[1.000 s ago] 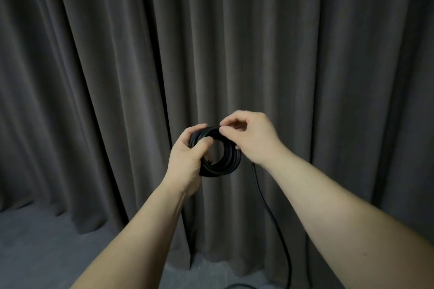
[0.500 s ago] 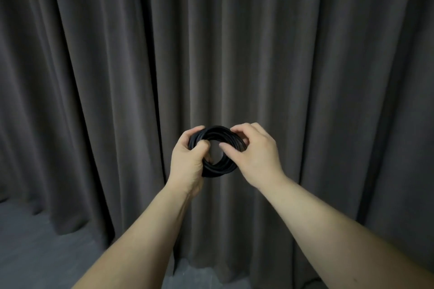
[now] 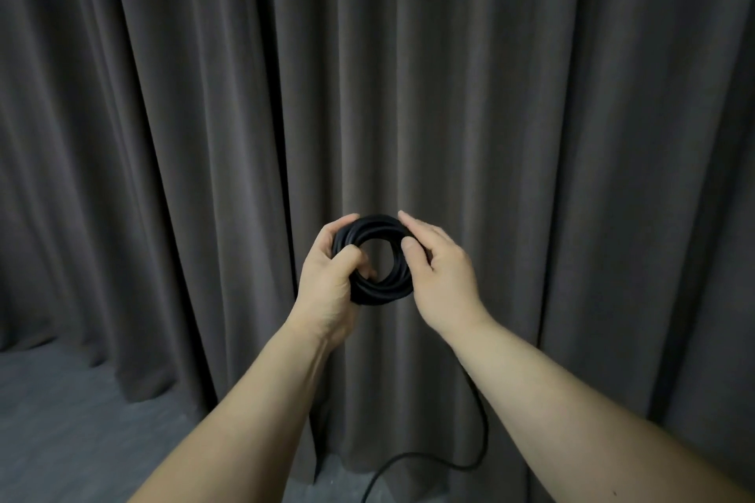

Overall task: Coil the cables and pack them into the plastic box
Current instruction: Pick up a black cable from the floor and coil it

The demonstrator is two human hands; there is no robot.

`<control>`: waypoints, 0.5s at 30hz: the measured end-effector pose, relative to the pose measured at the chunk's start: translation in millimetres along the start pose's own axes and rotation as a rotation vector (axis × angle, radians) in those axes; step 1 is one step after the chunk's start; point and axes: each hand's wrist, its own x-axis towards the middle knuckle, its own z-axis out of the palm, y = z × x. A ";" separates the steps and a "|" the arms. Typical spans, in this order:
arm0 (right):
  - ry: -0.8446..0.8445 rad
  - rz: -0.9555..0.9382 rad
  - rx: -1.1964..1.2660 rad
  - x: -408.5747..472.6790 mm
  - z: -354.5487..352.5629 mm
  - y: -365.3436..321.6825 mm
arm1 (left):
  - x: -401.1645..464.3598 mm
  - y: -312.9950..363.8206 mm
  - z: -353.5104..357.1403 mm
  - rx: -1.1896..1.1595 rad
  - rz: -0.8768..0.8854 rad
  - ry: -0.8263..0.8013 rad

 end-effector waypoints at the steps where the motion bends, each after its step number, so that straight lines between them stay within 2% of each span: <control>1: -0.043 0.052 0.050 0.5 0.1 -2.3 | 0.5 -0.3 1.3 0.001 -0.002 -0.010; 3: -0.105 0.119 0.114 2.2 0.0 -5.6 | 1.0 -0.4 3.5 -0.009 -0.014 -0.029; 7: -0.131 0.132 0.069 3.9 -1.0 -5.1 | 0.0 -2.3 5.4 0.004 -0.030 -0.032; 10: -0.088 0.146 0.070 1.2 1.4 -2.2 | 0.0 -3.3 6.5 0.018 -0.012 -0.013; 15: 0.038 0.060 0.000 1.0 8.4 -1.0 | 0.5 -3.2 10.9 0.079 0.040 0.017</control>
